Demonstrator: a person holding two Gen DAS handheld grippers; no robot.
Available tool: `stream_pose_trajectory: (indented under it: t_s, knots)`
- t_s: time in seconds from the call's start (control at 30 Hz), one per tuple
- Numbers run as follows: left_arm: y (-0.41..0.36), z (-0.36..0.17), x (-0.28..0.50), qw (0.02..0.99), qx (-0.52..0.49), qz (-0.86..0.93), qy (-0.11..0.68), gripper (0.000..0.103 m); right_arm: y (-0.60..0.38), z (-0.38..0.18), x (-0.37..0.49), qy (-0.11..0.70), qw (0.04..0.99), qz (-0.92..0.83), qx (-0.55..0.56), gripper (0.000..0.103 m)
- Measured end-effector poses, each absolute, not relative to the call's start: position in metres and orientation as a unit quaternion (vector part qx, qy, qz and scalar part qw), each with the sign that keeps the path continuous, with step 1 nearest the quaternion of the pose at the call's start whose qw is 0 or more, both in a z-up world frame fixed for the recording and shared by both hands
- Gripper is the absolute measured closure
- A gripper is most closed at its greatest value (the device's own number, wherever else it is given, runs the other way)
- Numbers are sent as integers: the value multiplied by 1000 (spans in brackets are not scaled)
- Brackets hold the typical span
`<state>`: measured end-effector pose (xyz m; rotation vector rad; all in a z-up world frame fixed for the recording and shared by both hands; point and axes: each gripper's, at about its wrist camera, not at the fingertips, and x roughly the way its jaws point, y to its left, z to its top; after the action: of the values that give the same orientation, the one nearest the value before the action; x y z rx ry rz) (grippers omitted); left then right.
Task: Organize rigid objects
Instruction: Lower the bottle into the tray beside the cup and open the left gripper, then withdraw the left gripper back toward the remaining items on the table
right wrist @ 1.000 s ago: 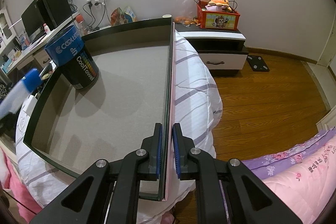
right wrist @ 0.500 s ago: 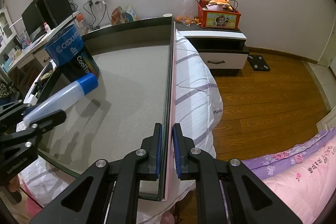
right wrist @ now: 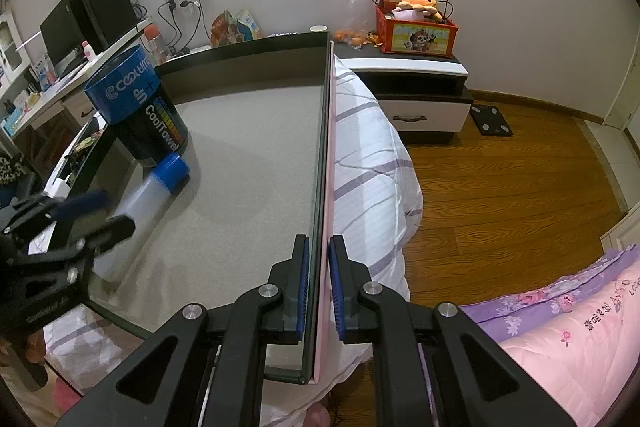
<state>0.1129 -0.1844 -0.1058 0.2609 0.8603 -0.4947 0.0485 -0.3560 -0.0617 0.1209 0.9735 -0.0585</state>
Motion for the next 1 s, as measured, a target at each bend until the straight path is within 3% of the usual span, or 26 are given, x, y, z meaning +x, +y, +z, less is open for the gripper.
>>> stream_pose_trajectory:
  t_s: [0.5,1.0]
  knots:
    - [-99,-68,89,914,59,-182,357,1,-352,-61,51,474,878,-39,45,91]
    - [32,-63,56,936,13,-34,351,1,-352,-59,53,481,875,-43,39,91]
